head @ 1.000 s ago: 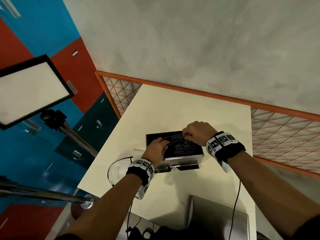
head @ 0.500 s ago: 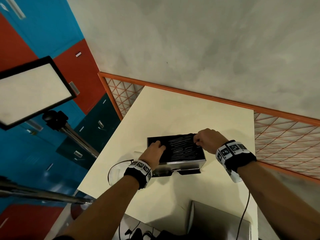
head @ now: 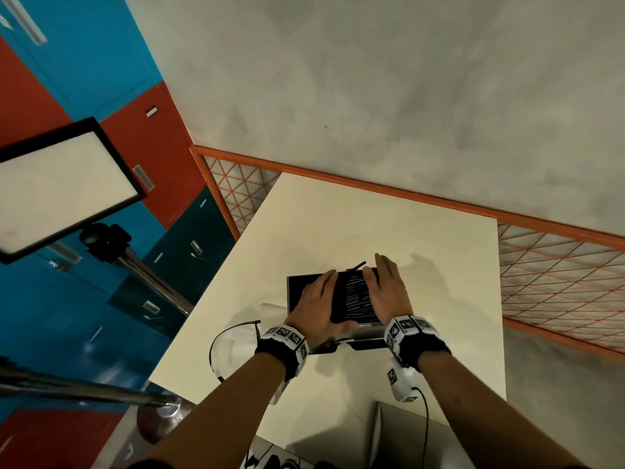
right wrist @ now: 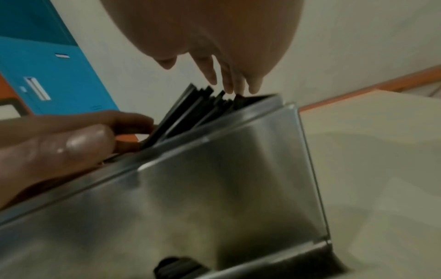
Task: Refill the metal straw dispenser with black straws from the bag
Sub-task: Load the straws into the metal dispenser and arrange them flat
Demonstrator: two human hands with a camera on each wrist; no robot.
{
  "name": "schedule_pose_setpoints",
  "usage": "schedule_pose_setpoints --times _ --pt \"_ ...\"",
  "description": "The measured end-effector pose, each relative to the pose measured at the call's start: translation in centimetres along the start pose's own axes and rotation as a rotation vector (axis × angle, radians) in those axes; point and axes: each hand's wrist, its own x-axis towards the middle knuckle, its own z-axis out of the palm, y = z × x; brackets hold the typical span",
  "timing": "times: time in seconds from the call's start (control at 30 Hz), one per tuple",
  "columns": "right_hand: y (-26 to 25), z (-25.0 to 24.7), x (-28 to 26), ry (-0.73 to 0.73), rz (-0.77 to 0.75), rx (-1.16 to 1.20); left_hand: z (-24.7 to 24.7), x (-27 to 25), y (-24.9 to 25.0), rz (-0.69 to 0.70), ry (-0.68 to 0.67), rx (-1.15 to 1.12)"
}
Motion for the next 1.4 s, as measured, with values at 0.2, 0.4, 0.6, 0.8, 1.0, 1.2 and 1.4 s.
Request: schedule_pose_setpoints --times 0.2,0.4,0.6,0.8,1.0,1.2,1.4 --pt "1.0 2.3 -1.9 0.057 -0.145 -0.150 1.6 0.1 -0.8 -0.017 -0.001 0.100" --pt "2.0 1.1 -3.3 0.055 -0.260 -0.287 2.2 -0.1 -0.7 -0.017 -0.074 0.180" --pt "0.9 -0.3 -3.6 0.145 -0.443 -0.396 2.7 -1.6 -0.4 0.090 -0.009 0.206" --pt "0.7 0.9 -3.2 -0.026 -0.449 -0.613 3.6 -3.0 0.1 0.085 0.037 0.266" --pt "1.3 1.4 -4.6 -0.117 -0.481 -0.689 3.5 -3.2 0.3 0.042 0.130 0.240" --pt "0.6 0.2 -4.7 -0.144 -0.563 -0.767 3.9 -3.0 0.4 0.002 0.024 0.254" --pt "-1.1 -0.2 -2.1 -0.244 -0.513 -0.800 4.2 -3.4 0.3 0.009 0.039 0.303"
